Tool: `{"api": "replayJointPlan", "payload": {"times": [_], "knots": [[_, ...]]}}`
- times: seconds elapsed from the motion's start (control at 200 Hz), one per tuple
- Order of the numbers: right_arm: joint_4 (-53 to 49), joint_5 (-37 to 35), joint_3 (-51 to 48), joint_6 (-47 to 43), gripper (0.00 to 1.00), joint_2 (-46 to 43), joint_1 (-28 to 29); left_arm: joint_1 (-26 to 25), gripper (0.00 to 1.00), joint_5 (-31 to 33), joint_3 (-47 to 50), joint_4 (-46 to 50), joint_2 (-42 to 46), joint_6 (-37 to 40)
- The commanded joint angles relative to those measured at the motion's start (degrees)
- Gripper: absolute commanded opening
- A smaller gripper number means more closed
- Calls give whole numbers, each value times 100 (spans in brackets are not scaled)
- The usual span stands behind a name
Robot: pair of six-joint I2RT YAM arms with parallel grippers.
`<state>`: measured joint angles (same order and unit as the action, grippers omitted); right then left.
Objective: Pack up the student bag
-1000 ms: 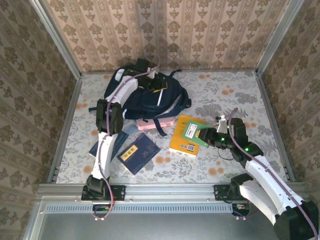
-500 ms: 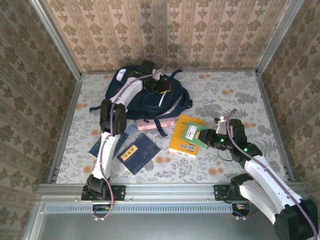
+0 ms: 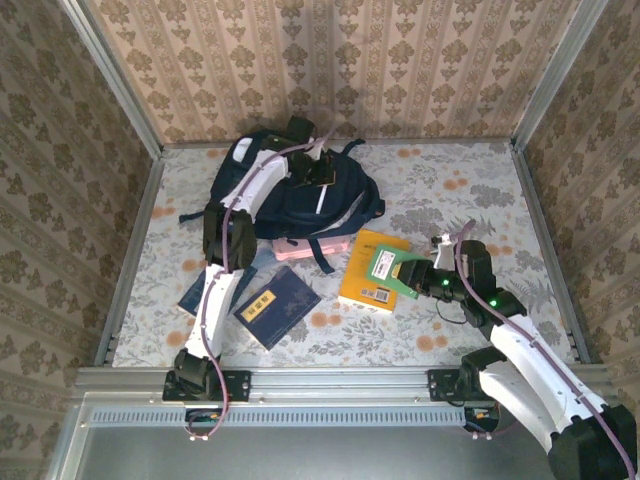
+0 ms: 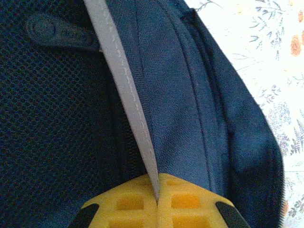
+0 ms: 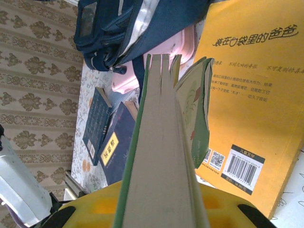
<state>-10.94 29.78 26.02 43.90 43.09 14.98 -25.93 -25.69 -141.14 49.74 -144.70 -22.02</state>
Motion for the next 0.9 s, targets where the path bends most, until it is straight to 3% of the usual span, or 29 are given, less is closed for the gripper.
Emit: {"api": "replayJointPlan", "payload": {"times": [0.0,0.245,0.405,0.685,0.89], "knots": [[232,-235,322,201,0,-134,-5,27,0,68,-414,632,848,366],[1416,-474,532,862,0,345,13,460,0,-389,141,894,2207,912],[2665,-548,695,1461,0,1157,85,741,0,-1047,282,788,2435,884],[3329,-1045,1729,1539,0,2710,610,972,0,-1996,472,325,2587,577],[3829,-959,2728,1979,0,4351,785,994,0,-2354,526,-17,2631,274]]}}
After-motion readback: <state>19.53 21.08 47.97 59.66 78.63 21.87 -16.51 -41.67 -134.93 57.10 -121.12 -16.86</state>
